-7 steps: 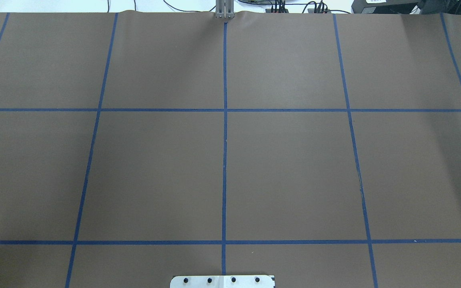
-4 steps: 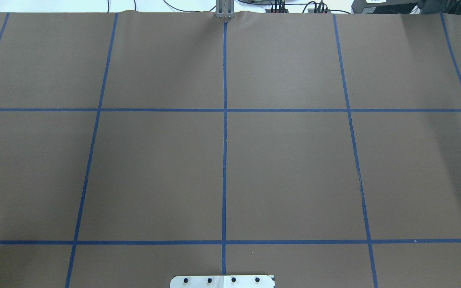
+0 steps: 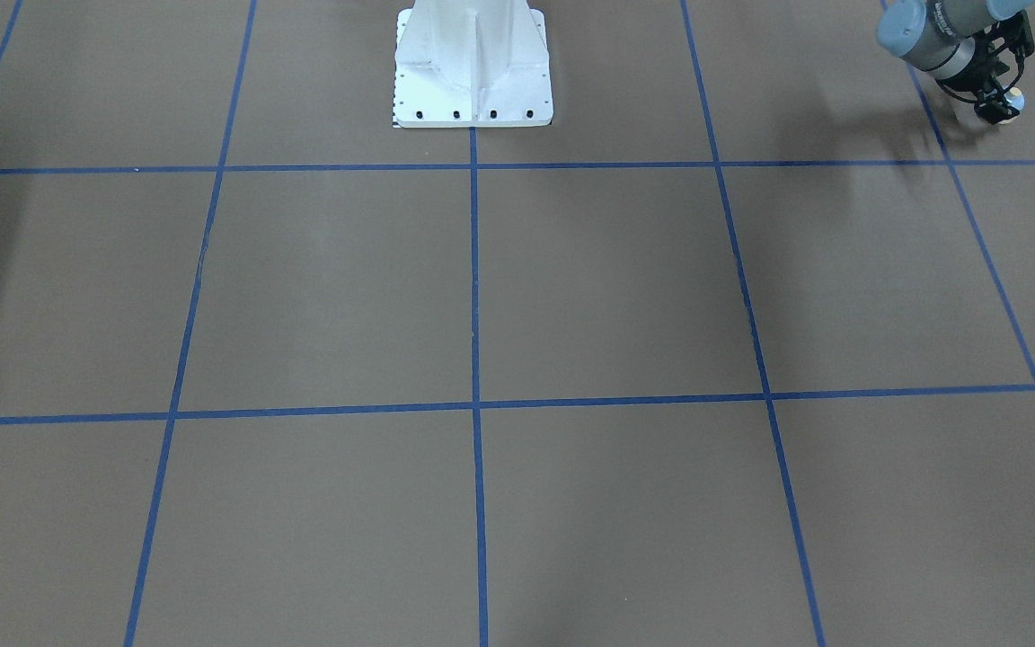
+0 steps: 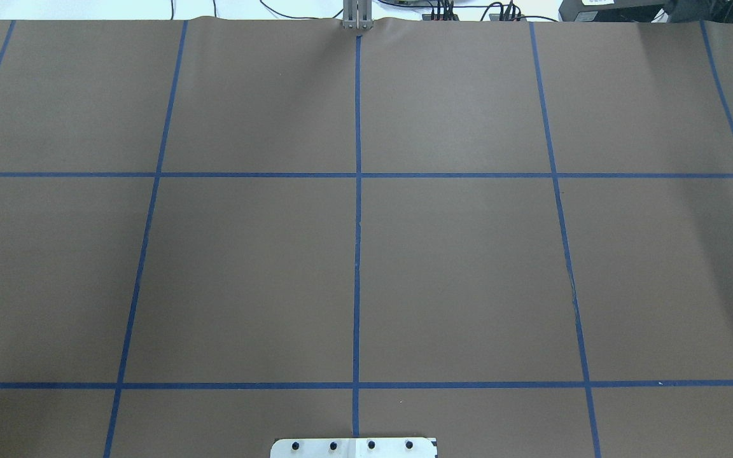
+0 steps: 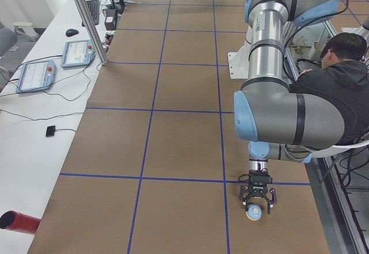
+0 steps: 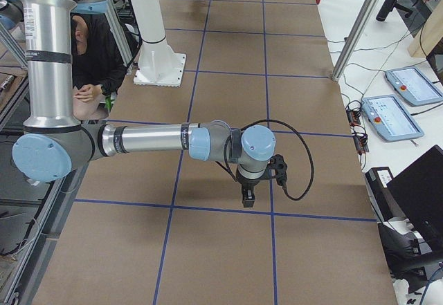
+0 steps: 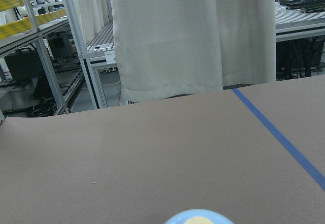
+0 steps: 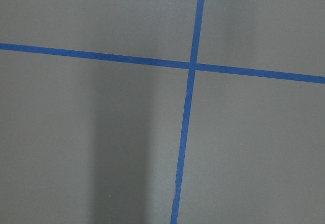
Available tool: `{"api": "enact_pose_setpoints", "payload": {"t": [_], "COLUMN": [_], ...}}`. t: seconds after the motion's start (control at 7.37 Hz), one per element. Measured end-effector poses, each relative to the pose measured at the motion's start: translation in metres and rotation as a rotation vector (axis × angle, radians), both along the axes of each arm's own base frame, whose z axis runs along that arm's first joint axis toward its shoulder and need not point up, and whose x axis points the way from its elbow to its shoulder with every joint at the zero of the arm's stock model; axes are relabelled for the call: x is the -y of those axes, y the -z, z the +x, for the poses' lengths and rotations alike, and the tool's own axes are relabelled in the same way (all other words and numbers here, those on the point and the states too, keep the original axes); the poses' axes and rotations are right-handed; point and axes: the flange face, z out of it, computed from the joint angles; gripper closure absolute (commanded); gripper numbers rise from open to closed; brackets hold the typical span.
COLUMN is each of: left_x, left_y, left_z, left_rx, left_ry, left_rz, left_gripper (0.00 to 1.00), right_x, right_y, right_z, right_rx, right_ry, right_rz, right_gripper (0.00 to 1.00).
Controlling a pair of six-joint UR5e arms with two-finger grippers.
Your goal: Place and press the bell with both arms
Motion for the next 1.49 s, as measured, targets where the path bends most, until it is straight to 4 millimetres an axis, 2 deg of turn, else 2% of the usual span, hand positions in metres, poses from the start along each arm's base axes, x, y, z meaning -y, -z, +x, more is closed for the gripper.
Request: {"api": "enact_pose_setpoints", "payload": {"t": [0.14,0.27,0.41,0.54,0.81,1.22,1.49], "left_x": [0.0,0.001,0.001,0.001,0.002,0.004,0.009], "left_y": [0.0,-0.002,-0.003,-0.004,-0.006,-0.006,-0.002], "left_z": [0.0,-0.001,-0.002,-0.002,-0.004,-0.011,-0.027], "left_rx": [0.001,0.003,0.008,0.012,0.02,0.032,0.047], "left_ry": [0.001,0.002,0.005,0.009,0.029,0.057,0.06], "left_rz": [0.001,0.002,0.004,0.007,0.015,0.027,0.027], "left_gripper": [0.09,0.22,0.48,0.69,1.0,1.0,1.0], "right_x": [0.0,0.0,-0.001,-0.001,-0.001,-0.001,-0.002], "right_y": [0.0,-0.001,-0.001,-0.001,-0.001,0.0,0.0], "right_z": [0.0,0.0,0.0,0.0,0.0,0.0,0.0], "right_rx": [0.0,0.0,0.0,0.001,0.002,0.002,0.002], "right_ry": [0.0,0.0,0.0,0.0,0.0,0.0,0.0], "right_rz": [-0.001,-0.003,-0.005,-0.006,-0.007,-0.006,-0.007], "right_gripper": [0.0,0.0,0.0,0.0,0.0,0.0,0.0]}}
